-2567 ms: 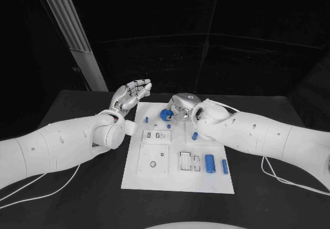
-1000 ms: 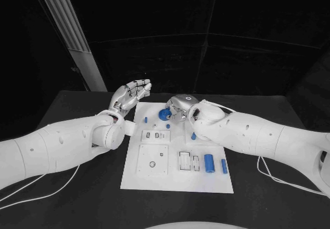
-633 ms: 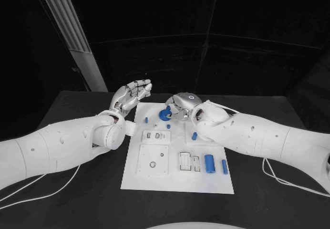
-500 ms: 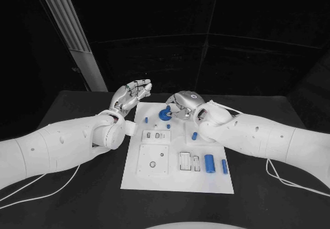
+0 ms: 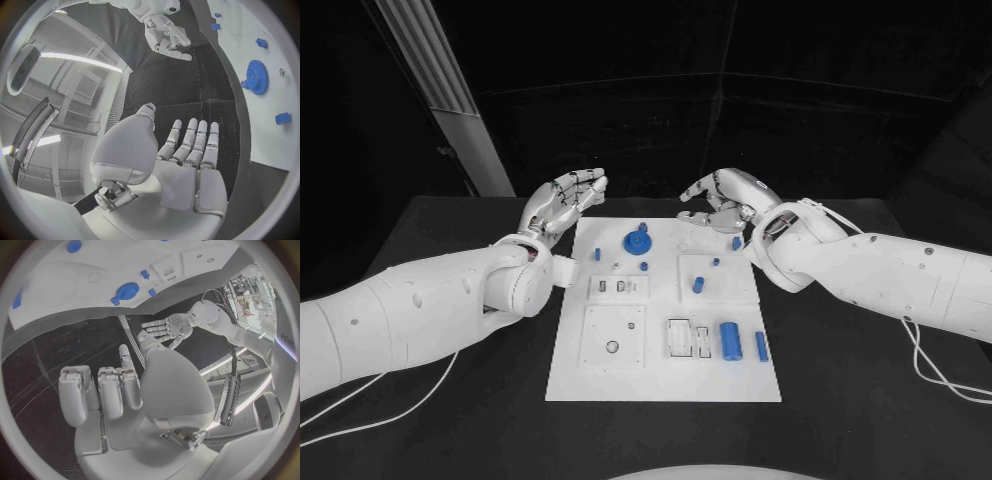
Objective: Assemble the parts on the task board
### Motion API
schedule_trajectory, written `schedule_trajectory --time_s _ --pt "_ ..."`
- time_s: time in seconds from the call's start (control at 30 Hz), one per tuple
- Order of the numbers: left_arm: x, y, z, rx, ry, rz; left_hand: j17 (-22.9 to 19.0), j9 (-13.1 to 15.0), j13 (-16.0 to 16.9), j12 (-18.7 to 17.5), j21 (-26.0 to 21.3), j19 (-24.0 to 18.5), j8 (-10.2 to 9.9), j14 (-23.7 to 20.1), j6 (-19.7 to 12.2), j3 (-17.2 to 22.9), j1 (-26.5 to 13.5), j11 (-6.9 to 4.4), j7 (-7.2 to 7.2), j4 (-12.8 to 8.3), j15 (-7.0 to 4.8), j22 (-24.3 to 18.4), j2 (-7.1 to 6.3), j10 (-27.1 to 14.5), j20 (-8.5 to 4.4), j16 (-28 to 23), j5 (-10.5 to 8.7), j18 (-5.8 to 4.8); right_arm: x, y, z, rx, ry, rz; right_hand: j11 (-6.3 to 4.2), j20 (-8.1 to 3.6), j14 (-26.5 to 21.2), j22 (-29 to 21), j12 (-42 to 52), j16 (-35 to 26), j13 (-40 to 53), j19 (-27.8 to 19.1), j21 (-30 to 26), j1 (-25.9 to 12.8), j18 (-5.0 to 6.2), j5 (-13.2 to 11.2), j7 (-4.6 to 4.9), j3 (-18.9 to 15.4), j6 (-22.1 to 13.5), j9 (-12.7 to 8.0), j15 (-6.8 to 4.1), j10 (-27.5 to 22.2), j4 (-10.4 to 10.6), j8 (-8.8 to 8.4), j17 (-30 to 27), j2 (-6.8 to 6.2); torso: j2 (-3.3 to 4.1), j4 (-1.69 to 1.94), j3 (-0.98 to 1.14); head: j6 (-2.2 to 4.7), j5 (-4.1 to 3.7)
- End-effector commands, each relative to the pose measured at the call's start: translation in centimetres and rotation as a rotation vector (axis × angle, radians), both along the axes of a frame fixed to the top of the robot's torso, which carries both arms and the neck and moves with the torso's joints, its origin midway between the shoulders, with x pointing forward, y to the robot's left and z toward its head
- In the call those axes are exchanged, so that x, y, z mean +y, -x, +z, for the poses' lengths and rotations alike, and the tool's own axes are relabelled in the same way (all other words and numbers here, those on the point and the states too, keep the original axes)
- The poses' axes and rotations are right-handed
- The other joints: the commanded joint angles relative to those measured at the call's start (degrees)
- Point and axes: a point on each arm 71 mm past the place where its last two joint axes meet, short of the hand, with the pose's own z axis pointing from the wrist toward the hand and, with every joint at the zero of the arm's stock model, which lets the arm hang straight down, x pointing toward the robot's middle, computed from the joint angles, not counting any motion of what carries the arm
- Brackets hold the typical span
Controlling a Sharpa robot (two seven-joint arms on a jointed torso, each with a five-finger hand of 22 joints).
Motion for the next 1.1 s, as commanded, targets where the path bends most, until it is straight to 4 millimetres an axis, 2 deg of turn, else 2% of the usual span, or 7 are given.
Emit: schedule_trajectory --time_s 0.03,0.2,0.43,0.67,0.73,0.8,1.1 --pt "0.0 0.6 1.8 -0.260 0.083 -0.025 0.02 -0.09 -0.01 0.23 0.12 -0.37 0.37 0.11 -0.22 -0.33 0.11 0.08 8.31 0.02 0.37 0.06 0.49 -0.29 -0.10 0.34 0.28 0.11 -1.5 0.1 0.0 0.066 -0.070 0.028 -0.25 0.09 5.84 15.08 0.15 0.14 15.08 5.92 0.19 0.40 -0.43 -0.80 -0.10 -0.65 -0.68 -0.16 -0.03 5.97 -0.08 -0.62 15.06 0.12 -0.10 -0.14 0.13 0.31 -1.02" --pt "0.1 0.6 1.6 -0.258 0.082 -0.023 0.02 -0.09 -0.01 0.23 0.12 -0.37 0.37 0.11 -0.22 -0.33 0.11 0.08 8.31 0.02 0.37 0.06 0.49 -0.29 -0.10 0.34 0.28 0.11 -4.5 0.0 0.0 0.068 -0.060 -0.022 -0.65 -0.16 5.84 15.08 0.15 0.14 15.08 5.92 0.19 0.78 -0.43 -3.45 -0.57 -1.57 -1.42 -0.50 -0.31 5.97 0.54 -1.49 15.06 0.32 -0.18 -0.17 0.18 0.63 -2.17" --pt "0.2 0.6 1.4 -0.255 0.081 -0.021 0.02 -0.09 -0.01 0.23 0.12 -0.37 0.37 0.11 -0.22 -0.33 0.11 0.08 8.31 0.02 0.37 0.06 0.49 -0.29 -0.10 0.34 0.28 0.11 -7.5 -0.2 -0.9 0.095 -0.025 -0.085 -1.38 -0.57 5.84 15.08 0.15 0.14 15.08 5.92 0.19 1.48 -0.43 -5.28 -1.36 -2.30 -2.55 -0.87 -0.82 5.97 1.05 -2.44 15.06 0.50 -0.17 -0.25 0.20 0.80 -3.09" --pt "0.3 0.6 1.3 -0.253 0.080 -0.019 0.02 -0.10 -0.01 0.26 0.11 -0.43 0.39 0.10 -0.30 -0.38 0.12 0.08 8.31 0.03 0.37 0.02 0.53 -0.32 -0.10 0.34 0.31 0.11 -8.9 -0.1 -3.1 0.160 0.016 -0.125 -1.89 -1.04 5.84 15.08 0.15 0.14 15.08 5.92 0.19 2.84 -0.43 -6.84 -1.78 -2.98 -2.78 -1.00 -1.30 5.97 1.24 -2.78 15.06 -0.33 -0.19 -0.31 0.22 0.84 -3.07" --pt "0.4 0.7 1.3 -0.252 0.080 -0.018 0.02 -0.10 -0.01 0.26 0.11 -0.43 0.39 0.10 -0.30 -0.38 0.12 0.08 8.31 0.03 0.37 0.02 0.53 -0.32 -0.10 0.34 0.31 0.11 -9.1 -0.2 -3.6 0.180 0.031 -0.137 -1.96 -1.11 5.84 15.08 0.15 0.14 15.08 5.92 0.19 2.97 -0.43 -6.87 -1.82 -3.06 -3.10 -1.08 -1.37 5.97 1.38 -2.97 15.06 -0.36 -0.17 -0.30 0.24 0.83 -3.05" --pt "0.4 0.7 1.3 -0.252 0.080 -0.018 0.02 -0.10 -0.01 0.26 0.11 -0.43 0.39 0.10 -0.30 -0.38 0.12 0.08 8.31 0.03 0.37 0.02 0.53 -0.32 -0.10 0.34 0.31 0.11 -9.2 -0.2 -4.1 0.198 0.052 -0.148 -2.01 -1.15 5.84 15.08 0.15 0.14 15.08 5.92 0.19 3.05 -0.43 -6.88 -1.84 -3.11 -3.30 -1.12 -1.41 5.97 1.47 -3.07 15.06 -0.37 -0.17 -0.13 0.14 0.84 -2.92" --pt "0.6 0.7 1.2 -0.251 0.078 -0.014 0.02 -0.10 -0.01 0.26 0.11 -0.43 0.39 0.10 -0.30 -0.38 0.12 0.08 8.31 0.03 0.37 0.02 0.53 -0.32 -0.10 0.34 0.31 0.11 -9.6 -0.2 -6.0 0.239 0.132 -0.175 -2.06 -1.24 5.84 15.08 0.15 0.14 15.08 5.92 0.19 3.37 -0.43 -6.87 -1.88 -3.07 -3.60 -1.19 -1.49 5.97 1.56 -3.20 15.06 -0.28 -0.13 -0.16 0.12 0.61 -2.83"
